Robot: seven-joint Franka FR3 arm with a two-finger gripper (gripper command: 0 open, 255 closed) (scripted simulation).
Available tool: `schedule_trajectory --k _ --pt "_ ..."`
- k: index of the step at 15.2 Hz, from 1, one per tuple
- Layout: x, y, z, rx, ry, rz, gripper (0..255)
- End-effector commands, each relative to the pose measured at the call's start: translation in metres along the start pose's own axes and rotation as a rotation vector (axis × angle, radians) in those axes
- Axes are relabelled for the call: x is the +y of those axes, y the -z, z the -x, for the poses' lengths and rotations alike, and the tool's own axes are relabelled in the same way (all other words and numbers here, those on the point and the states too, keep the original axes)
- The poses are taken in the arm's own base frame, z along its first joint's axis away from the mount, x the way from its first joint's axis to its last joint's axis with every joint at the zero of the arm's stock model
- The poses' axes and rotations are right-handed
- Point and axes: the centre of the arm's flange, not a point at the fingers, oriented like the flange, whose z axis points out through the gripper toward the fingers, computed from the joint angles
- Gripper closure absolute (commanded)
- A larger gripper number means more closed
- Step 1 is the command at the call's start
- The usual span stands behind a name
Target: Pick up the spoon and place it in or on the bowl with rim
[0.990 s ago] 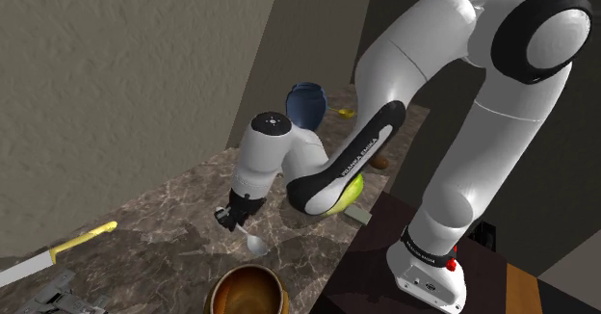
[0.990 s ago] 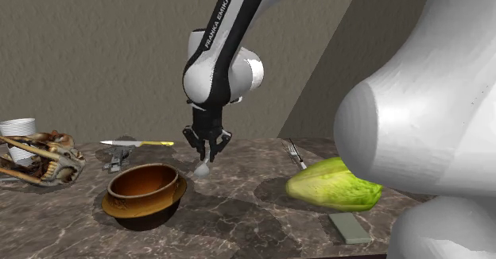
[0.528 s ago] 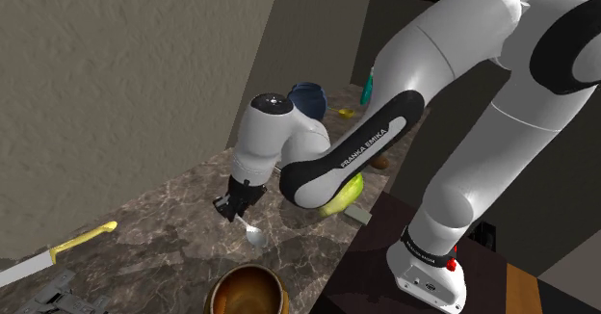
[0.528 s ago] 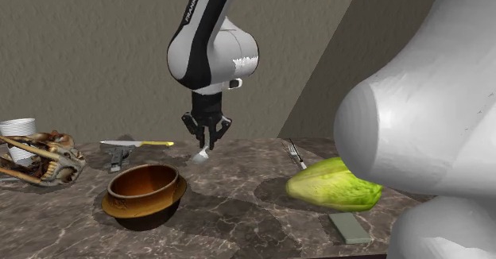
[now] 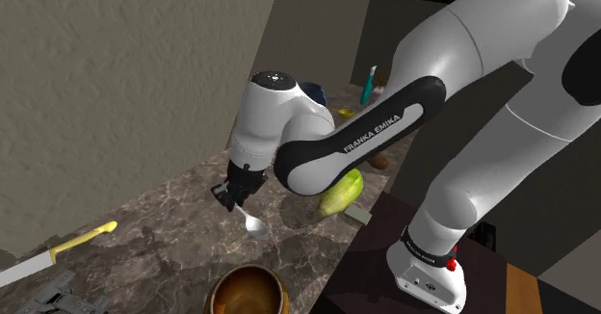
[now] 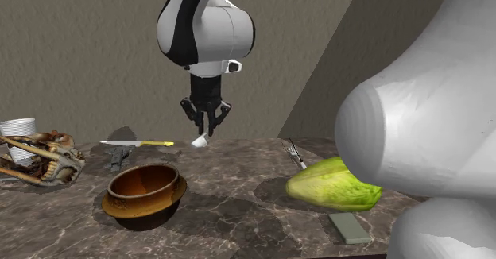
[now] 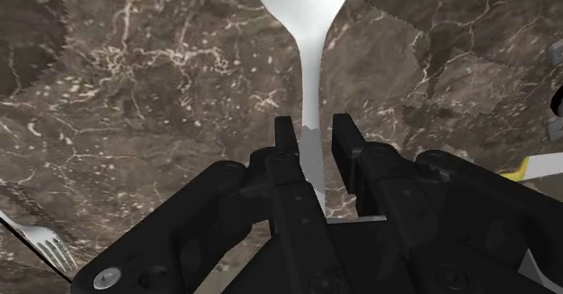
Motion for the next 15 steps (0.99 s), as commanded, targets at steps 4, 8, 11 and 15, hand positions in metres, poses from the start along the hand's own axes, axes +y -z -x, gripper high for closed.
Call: schedule_trajectory --k 4,8,11,15 --pt "-0.002 0.026 -0.006 -0.001 0.000 0.000 255" --pt "-0.016 0.040 0.015 -0.001 0.000 0.000 255" --pt "-0.035 0.048 0.048 -0.001 0.000 0.000 255" --pt "-0.060 0.059 0.093 -0.001 0.000 0.000 255"
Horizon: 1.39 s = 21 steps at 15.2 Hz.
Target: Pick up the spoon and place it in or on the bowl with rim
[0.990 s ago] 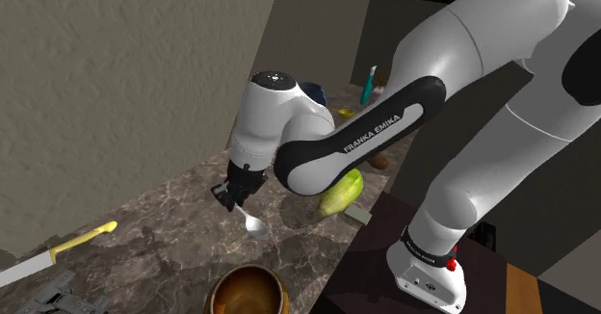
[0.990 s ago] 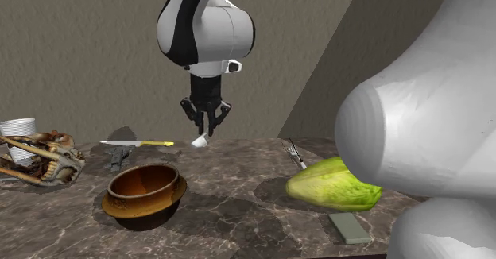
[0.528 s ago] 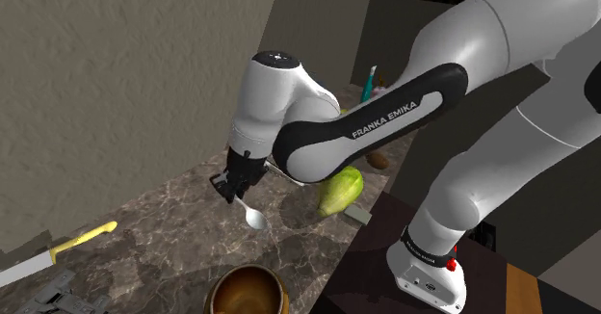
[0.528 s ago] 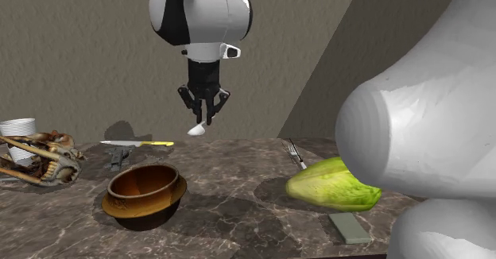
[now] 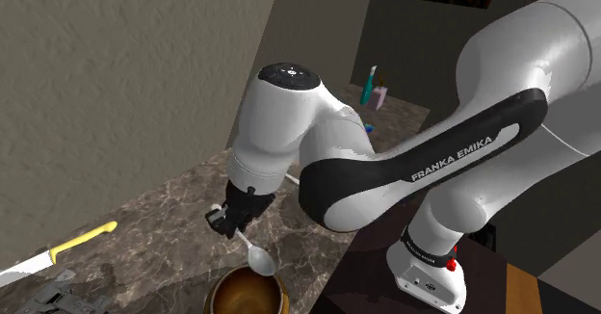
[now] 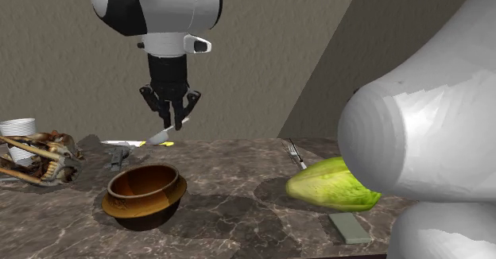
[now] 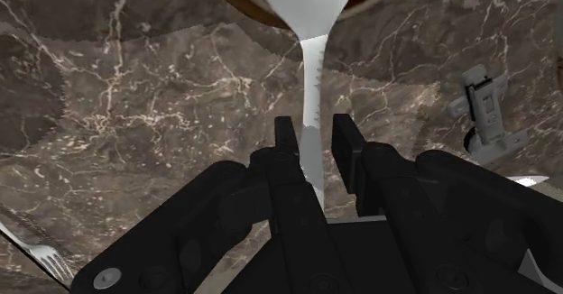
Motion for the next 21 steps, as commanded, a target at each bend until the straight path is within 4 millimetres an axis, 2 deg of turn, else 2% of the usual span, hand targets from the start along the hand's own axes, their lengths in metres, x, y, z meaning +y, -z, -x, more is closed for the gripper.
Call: schedule_trajectory --k 1,5,21 --pt "-0.010 0.006 0.025 0.000 -0.002 0.000 255" --pt "-0.035 0.017 0.069 0.000 -0.002 0.000 255" --pt "-0.025 -0.064 0.087 0.000 -0.002 0.000 255"
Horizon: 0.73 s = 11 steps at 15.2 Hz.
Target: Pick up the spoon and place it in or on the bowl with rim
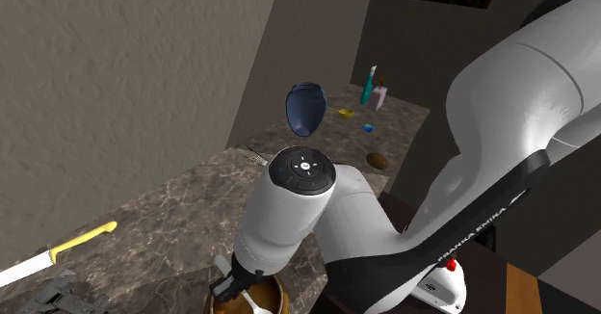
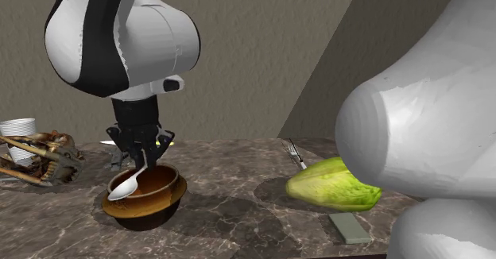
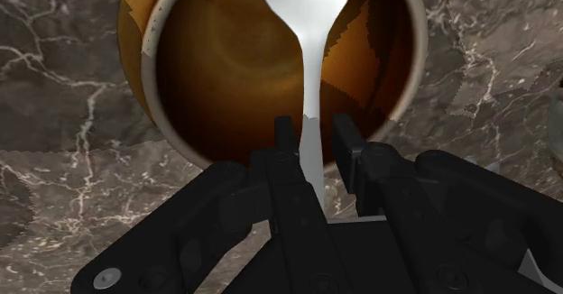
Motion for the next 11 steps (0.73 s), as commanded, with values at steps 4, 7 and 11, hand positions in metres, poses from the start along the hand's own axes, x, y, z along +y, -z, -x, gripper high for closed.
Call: schedule_trajectory --k 4,7,11 --pt "0.0011 -0.0049 0.0008 0.000 0.000 -0.001 255" --pt "0.0011 -0.0049 0.0008 0.000 0.000 -0.001 255" --pt "0.0011 -0.0049 0.0008 0.000 0.000 -0.001 0"
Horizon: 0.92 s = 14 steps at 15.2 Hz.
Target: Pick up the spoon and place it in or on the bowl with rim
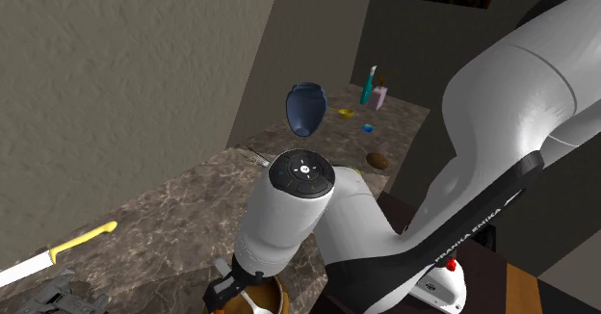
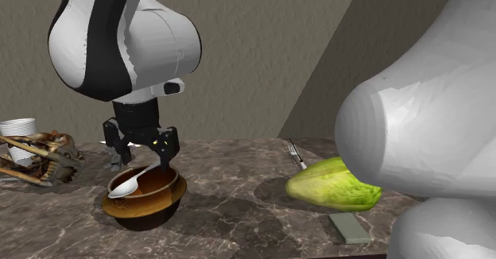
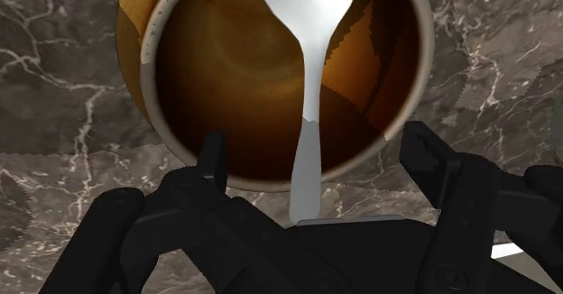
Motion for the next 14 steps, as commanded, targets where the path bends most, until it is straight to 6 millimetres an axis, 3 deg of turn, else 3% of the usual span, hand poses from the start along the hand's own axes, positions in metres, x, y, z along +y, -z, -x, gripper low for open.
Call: schedule_trajectory --k 1,2,6,14 --pt "0.000 0.000 0.000 0.000 0.000 0.000 0" --pt "0.000 0.000 0.000 0.000 0.000 0.000 0" --pt "0.000 0.050 0.000 0.000 0.000 0.000 0" --pt "0.000 0.050 0.000 0.000 0.000 0.000 0"
